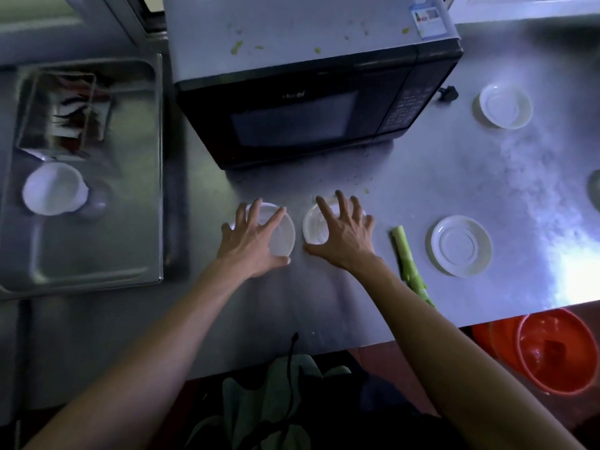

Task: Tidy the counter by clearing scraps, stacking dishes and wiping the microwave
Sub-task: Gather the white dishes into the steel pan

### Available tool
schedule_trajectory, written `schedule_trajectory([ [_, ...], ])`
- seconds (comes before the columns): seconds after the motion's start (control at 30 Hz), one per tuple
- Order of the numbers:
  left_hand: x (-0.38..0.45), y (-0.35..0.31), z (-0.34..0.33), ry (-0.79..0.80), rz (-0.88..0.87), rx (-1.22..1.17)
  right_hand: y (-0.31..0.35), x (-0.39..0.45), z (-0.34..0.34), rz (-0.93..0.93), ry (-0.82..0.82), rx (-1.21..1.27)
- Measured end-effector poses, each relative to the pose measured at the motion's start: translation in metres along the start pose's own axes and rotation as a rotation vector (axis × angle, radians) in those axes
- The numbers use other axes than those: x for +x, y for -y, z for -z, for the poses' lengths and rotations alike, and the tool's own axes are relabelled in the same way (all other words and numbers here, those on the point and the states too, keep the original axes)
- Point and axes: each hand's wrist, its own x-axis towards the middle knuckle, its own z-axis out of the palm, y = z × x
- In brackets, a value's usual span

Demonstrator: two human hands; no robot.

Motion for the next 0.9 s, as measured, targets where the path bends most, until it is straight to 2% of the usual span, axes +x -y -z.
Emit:
schedule_trajectory([
  [0.2,-0.010,0.036,0.036,-0.141,0.020,-0.032,0.030,0.010,0.037,0.079,-0.095,-0.037],
  [0.47,-0.040,0.121,0.060,-0.161,0.139,-0.087,0.122,0.013,0.051,0.207,-0.107,0.015],
  [0.9,-0.079,0.266,0.035,-0.096,0.305,-0.276,0.284,0.040,0.031,0.361,-0.103,-0.003],
])
